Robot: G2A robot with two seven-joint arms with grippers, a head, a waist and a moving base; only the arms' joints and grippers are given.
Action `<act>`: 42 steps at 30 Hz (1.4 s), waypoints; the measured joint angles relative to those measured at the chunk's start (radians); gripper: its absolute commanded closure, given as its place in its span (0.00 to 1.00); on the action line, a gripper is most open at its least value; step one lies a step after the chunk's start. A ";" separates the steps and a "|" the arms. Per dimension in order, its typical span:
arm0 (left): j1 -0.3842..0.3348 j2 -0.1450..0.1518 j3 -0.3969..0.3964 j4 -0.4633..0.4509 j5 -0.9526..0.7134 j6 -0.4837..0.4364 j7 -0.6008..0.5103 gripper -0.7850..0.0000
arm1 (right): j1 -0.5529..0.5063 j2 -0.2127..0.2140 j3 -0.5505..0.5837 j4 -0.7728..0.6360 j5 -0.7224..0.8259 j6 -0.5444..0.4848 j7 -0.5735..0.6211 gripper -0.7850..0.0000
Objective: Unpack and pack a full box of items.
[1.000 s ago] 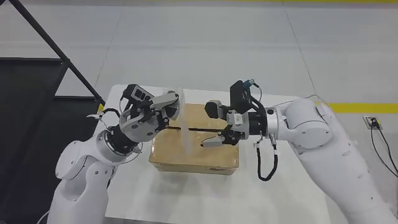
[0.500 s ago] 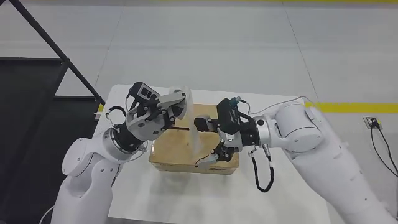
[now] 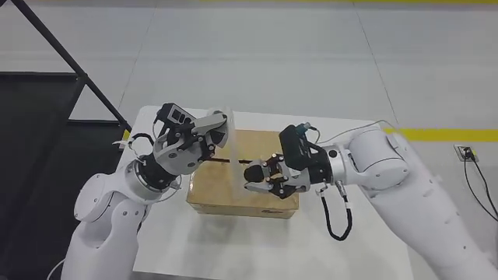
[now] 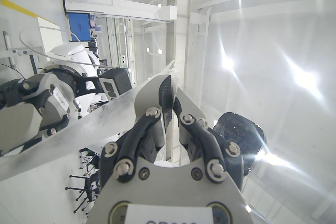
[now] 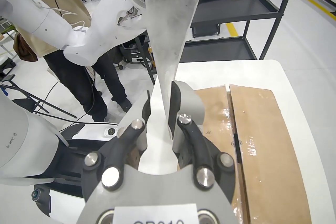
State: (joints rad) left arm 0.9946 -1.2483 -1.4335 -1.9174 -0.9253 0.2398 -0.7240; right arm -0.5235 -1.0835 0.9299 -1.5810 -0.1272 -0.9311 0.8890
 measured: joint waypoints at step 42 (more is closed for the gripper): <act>-0.036 0.013 0.043 -0.003 -0.016 0.002 0.005 1.00 | 0.114 0.017 -0.117 0.073 0.019 -0.054 -0.058 0.85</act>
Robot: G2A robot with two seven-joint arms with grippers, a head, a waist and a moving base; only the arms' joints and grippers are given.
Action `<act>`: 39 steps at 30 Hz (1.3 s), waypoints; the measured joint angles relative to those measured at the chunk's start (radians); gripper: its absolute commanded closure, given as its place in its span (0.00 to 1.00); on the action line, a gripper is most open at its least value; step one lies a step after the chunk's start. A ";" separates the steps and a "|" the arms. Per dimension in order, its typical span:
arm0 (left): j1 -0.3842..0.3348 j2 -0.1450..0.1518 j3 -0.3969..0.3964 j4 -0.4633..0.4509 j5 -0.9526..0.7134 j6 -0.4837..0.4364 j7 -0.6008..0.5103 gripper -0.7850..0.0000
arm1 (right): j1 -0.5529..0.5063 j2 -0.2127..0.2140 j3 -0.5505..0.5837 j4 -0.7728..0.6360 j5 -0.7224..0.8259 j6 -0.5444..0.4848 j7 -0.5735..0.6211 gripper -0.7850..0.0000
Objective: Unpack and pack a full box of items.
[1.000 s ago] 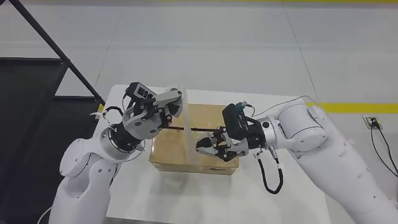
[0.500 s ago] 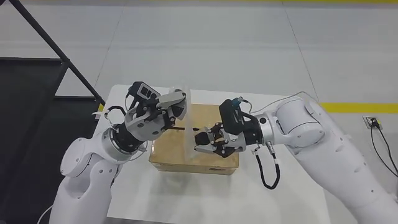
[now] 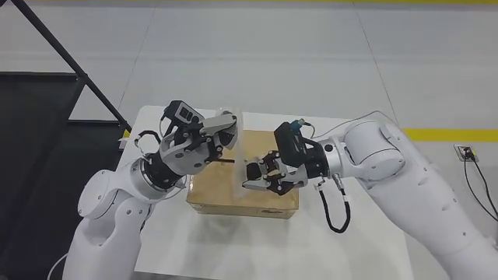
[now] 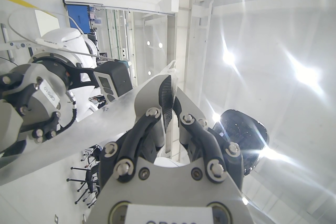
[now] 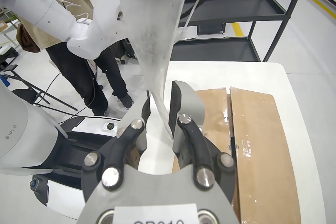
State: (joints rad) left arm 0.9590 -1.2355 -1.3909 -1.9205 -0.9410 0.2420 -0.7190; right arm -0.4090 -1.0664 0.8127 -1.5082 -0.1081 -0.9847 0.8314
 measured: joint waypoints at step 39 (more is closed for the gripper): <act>0.128 0.027 -0.085 0.030 0.222 -0.106 0.119 1.00 | -0.069 0.039 0.050 -0.460 -0.669 0.818 0.240 1.00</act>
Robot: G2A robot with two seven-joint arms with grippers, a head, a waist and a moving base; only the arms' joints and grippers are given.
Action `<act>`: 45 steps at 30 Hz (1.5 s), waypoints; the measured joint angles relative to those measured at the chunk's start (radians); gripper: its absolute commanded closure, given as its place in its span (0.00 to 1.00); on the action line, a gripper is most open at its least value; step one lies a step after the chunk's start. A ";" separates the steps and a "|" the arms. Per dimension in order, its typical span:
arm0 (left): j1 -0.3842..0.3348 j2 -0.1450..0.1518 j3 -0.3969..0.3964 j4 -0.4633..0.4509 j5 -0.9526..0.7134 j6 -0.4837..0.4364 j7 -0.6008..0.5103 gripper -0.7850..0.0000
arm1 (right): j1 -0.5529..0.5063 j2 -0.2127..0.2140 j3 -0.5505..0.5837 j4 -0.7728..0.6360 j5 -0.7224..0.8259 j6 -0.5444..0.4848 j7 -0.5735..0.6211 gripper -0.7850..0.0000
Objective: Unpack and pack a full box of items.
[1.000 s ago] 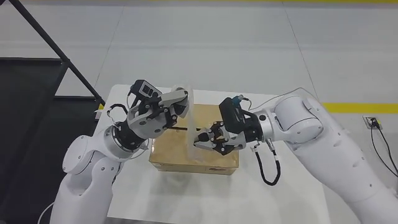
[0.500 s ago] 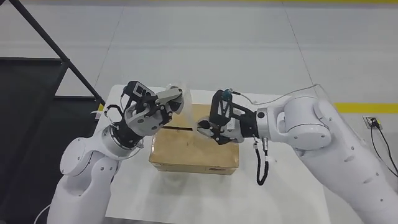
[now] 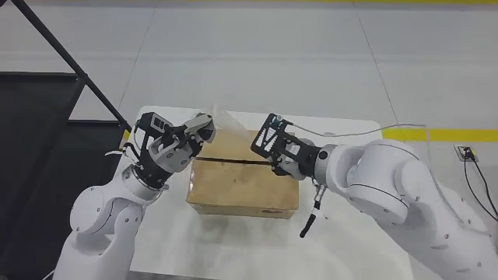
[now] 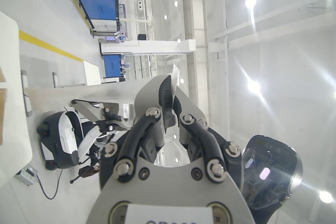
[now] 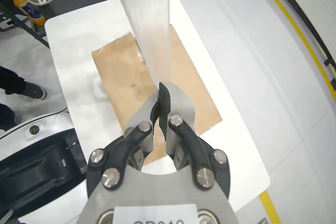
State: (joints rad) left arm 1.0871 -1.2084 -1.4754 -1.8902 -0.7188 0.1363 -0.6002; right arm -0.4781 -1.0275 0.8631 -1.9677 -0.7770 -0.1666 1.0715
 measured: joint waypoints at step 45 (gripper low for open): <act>0.154 0.027 -0.061 -0.008 0.207 0.032 0.062 1.00 | 0.250 -0.120 -0.316 0.142 -0.190 -0.180 0.303 1.00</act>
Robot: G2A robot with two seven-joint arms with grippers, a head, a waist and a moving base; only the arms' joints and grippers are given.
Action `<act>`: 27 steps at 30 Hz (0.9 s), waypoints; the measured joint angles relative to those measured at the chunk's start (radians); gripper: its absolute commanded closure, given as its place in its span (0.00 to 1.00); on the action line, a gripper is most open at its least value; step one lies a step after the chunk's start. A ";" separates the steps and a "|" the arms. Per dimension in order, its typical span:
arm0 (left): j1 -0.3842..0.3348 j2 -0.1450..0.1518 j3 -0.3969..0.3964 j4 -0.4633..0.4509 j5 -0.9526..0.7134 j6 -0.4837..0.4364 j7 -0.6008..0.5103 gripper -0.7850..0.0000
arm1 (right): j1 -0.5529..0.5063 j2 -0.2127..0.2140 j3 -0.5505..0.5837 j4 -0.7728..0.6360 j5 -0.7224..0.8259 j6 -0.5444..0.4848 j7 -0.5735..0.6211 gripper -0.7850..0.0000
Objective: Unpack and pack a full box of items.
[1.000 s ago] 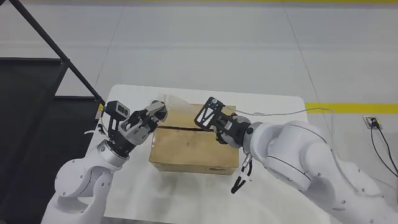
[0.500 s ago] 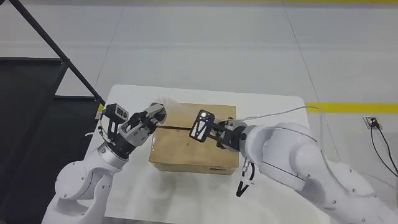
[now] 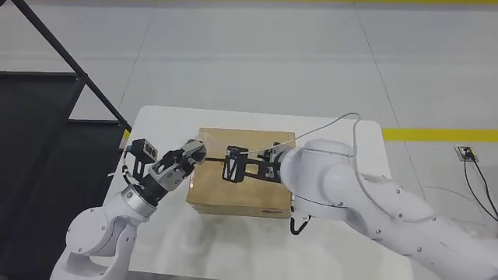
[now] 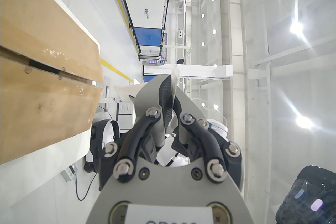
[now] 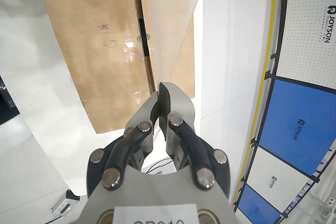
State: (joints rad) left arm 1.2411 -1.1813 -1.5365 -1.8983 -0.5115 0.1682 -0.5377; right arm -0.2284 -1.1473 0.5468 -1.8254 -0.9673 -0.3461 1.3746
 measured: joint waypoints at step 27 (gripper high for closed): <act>0.000 0.008 0.037 0.045 0.145 -0.009 0.025 1.00 | 0.116 -0.081 -0.229 0.141 -0.105 -0.016 0.083 1.00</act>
State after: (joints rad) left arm 1.2408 -1.1732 -1.4993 -1.8531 -0.3661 0.1589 -0.5126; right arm -0.1124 -1.2288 0.3178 -1.6847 -1.0727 -0.3624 1.4581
